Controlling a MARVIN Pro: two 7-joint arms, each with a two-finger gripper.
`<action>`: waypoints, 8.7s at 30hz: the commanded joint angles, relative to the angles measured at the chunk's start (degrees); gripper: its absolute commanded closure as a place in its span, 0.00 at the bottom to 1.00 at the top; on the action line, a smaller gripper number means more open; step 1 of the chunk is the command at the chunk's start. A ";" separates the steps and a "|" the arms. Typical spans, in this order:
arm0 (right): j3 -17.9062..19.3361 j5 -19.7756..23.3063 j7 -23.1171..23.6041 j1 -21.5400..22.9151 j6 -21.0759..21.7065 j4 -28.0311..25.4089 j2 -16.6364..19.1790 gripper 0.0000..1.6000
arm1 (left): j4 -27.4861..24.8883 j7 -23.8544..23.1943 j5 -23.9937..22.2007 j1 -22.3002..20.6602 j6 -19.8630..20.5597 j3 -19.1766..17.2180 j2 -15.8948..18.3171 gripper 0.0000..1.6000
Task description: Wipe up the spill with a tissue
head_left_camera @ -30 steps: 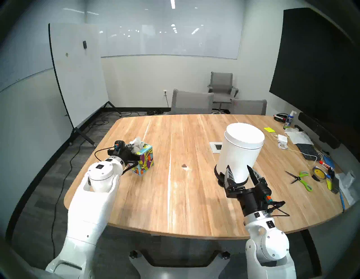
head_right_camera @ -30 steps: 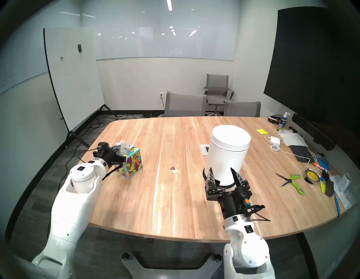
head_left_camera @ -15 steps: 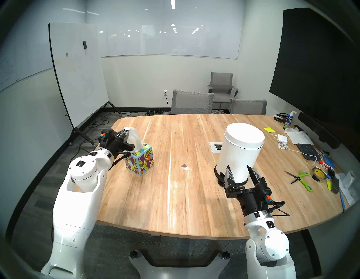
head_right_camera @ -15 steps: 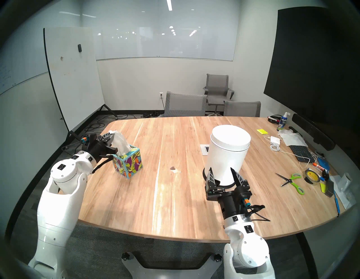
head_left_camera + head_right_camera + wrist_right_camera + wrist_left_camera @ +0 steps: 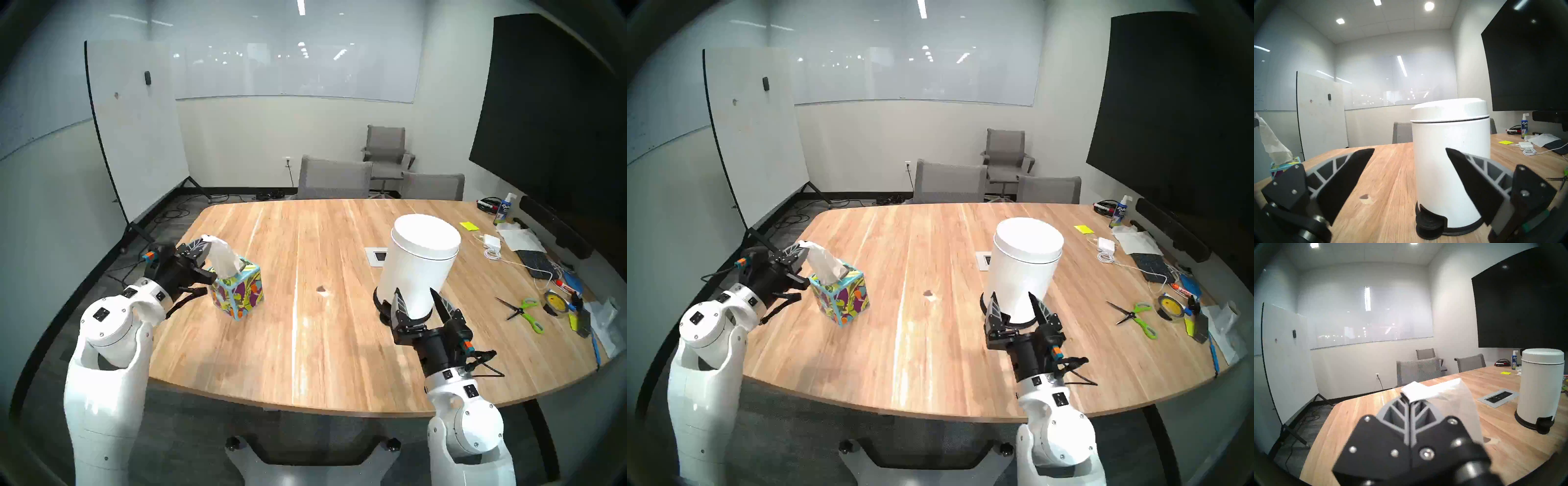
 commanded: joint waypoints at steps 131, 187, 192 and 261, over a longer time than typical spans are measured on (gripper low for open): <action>0.04 -0.03 0.12 0.18 -0.29 -1.35 0.13 0.00 | 7.64 6.34 14.80 -0.29 -8.08 21.39 -7.73 1.00; 0.04 -0.03 0.13 0.14 -0.27 -1.42 0.14 0.00 | 24.23 -1.62 30.51 -31.81 32.43 30.09 -17.10 1.00; 0.04 -0.03 0.14 0.08 -0.20 -1.53 0.16 0.00 | 23.76 -1.91 30.78 -28.83 31.02 30.37 -15.43 1.00; 0.04 -0.03 0.12 0.15 -0.27 -1.41 0.14 0.00 | 47.71 8.16 28.94 -37.45 28.06 32.46 -24.06 1.00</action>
